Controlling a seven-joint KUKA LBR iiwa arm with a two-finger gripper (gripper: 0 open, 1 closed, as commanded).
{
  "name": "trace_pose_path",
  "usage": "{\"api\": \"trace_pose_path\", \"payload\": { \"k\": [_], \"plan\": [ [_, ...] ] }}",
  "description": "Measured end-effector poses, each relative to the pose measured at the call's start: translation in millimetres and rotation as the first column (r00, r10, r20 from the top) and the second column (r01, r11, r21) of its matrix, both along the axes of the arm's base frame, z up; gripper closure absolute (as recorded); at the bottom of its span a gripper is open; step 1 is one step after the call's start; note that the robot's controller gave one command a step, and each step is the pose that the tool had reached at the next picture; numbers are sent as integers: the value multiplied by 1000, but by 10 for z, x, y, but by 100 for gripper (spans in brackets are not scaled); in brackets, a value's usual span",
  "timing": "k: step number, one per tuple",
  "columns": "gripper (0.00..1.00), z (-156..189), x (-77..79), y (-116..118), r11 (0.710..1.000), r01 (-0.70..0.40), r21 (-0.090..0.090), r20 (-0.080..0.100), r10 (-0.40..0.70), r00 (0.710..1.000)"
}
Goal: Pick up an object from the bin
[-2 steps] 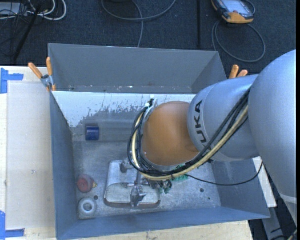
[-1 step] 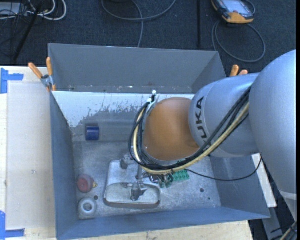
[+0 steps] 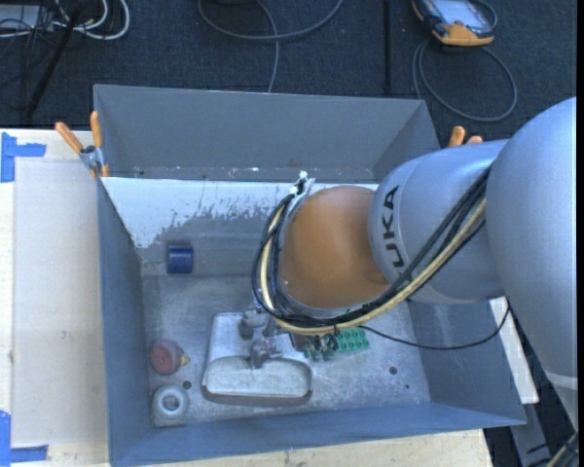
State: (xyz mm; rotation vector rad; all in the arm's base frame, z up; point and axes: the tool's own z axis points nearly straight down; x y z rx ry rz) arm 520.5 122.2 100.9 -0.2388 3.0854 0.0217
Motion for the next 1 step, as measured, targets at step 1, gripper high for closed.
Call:
{"api": "trace_pose_path", "payload": {
  "k": [1],
  "plan": [
    [100,1155,9,-10,999,-44,-16,-38,43,998]
  ]
}}
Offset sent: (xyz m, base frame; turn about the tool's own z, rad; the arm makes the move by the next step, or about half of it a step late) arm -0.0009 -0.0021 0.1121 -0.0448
